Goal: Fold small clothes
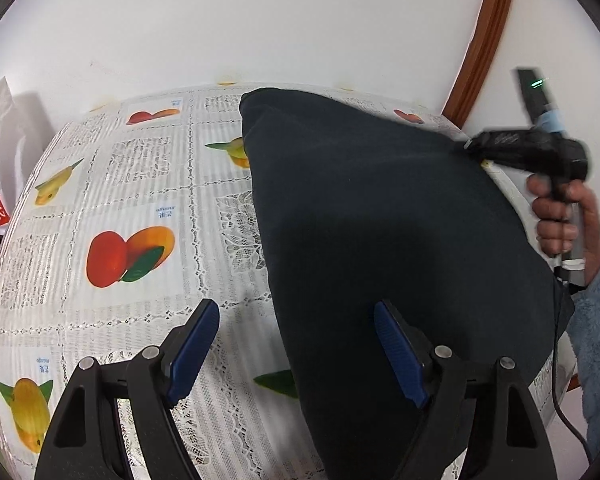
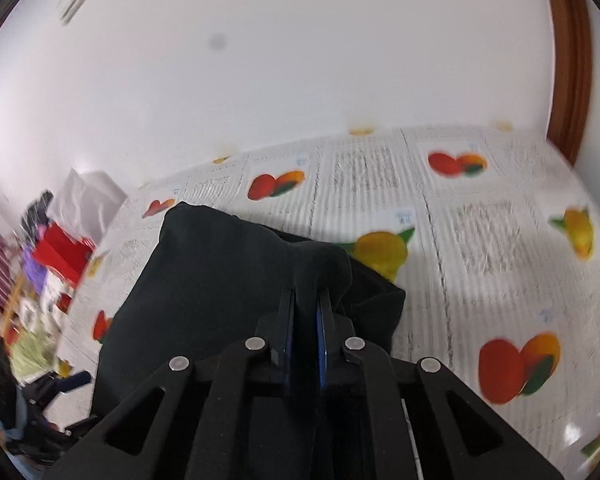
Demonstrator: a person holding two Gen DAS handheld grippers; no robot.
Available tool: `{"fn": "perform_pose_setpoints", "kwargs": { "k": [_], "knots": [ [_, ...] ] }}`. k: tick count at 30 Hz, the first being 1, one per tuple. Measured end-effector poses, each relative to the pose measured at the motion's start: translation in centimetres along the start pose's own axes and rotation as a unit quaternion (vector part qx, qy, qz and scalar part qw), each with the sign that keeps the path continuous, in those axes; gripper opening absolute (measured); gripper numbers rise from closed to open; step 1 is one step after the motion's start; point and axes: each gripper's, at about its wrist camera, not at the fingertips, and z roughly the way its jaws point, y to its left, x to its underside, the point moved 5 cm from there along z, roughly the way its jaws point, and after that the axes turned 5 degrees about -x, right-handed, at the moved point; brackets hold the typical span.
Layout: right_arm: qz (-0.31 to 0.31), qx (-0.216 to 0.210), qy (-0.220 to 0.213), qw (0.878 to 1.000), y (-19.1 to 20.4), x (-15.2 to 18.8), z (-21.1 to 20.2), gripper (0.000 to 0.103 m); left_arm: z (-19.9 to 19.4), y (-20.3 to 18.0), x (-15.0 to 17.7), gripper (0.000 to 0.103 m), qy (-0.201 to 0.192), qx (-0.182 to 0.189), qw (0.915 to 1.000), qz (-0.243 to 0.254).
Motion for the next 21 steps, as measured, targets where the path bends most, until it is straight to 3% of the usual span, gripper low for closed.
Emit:
{"fn": "perform_pose_setpoints", "kwargs": {
  "k": [1, 3, 5, 7, 10, 12, 14, 19, 20, 21],
  "knots": [
    [0.012, 0.003, 0.018, 1.000, -0.8, 0.4, 1.1, 0.009, 0.0, 0.0, 0.0, 0.079, 0.001, 0.001, 1.0000, -0.001],
    [0.032, -0.016, 0.011, 0.999, -1.4, 0.5, 1.2, 0.010, -0.2, 0.0, 0.1, 0.079, 0.001, -0.002, 1.0000, -0.004],
    [0.024, 0.019, 0.002, 1.000, -1.5, 0.6, -0.2, 0.011, -0.4, 0.1, 0.3, 0.079, 0.001, -0.003, 1.0000, -0.007],
    [0.019, 0.053, 0.002, 0.998, -1.7, 1.3, -1.9, 0.018, -0.8, 0.1, 0.5, 0.078, 0.000, -0.004, 0.9999, -0.010],
    [0.016, 0.043, 0.003, 0.999, -1.5, 3.2, -4.6, 0.023, -1.6, 0.2, 0.9, 0.077, -0.005, -0.006, 0.9999, -0.012],
    [0.017, 0.034, 0.002, 0.999, -1.2, 5.3, -6.3, 0.046, -2.1, 0.3, 1.3, 0.077, -0.009, -0.004, 0.9998, -0.016],
    [0.022, 0.011, 0.003, 1.000, -0.9, 7.9, -7.7, 0.054, -2.6, 0.5, 1.7, 0.077, -0.010, 0.005, 0.9996, -0.025],
    [0.038, -0.035, -0.020, 0.998, 0.3, 11.4, -9.0, 0.053, -3.3, 0.6, 3.1, 0.077, 0.000, 0.011, 0.9992, -0.037],
    [0.034, -0.036, -0.024, 0.998, 0.5, 11.4, -8.9, 0.047, -3.4, 0.6, 3.3, 0.077, 0.003, 0.011, 0.9992, -0.038],
    [0.031, -0.035, -0.029, 0.998, 0.9, 11.2, -8.7, 0.034, -3.5, 0.5, 3.5, 0.077, 0.004, 0.011, 0.9993, -0.037]
  ]
}}
